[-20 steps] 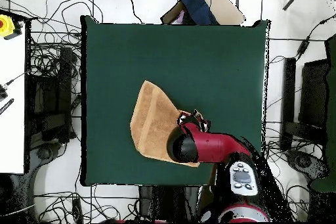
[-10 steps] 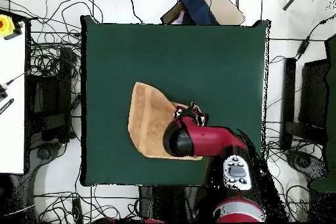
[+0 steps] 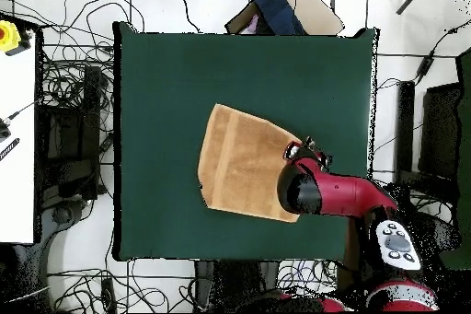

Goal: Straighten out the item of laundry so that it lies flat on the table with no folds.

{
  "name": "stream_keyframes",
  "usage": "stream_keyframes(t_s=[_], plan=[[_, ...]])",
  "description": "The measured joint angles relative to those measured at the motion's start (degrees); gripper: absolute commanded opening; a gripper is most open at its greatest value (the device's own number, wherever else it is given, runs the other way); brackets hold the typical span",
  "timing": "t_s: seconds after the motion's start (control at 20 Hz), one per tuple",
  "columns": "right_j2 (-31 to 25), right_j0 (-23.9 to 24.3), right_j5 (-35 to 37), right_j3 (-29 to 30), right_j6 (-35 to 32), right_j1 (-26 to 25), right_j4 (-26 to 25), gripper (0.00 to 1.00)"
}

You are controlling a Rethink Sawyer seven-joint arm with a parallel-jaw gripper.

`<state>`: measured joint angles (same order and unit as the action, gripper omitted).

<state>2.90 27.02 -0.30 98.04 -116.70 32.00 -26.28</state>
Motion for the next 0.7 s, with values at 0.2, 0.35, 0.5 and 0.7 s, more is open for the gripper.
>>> stream_keyframes(t_s=[0.2, 0.35, 0.5, 0.7], plan=[[10.48, -9.88, -8.27, -0.89, 0.01, -2.36, 6.05, 0.0], [15.12, -16.46, -15.39, -0.88, 0.01, -4.03, 10.62, 0.0], [16.29, -20.32, -22.45, -1.04, 0.01, -5.54, 13.59, 0.0], [16.3, -19.92, -25.6, -1.76, 0.01, -7.61, 14.08, 0.0]])
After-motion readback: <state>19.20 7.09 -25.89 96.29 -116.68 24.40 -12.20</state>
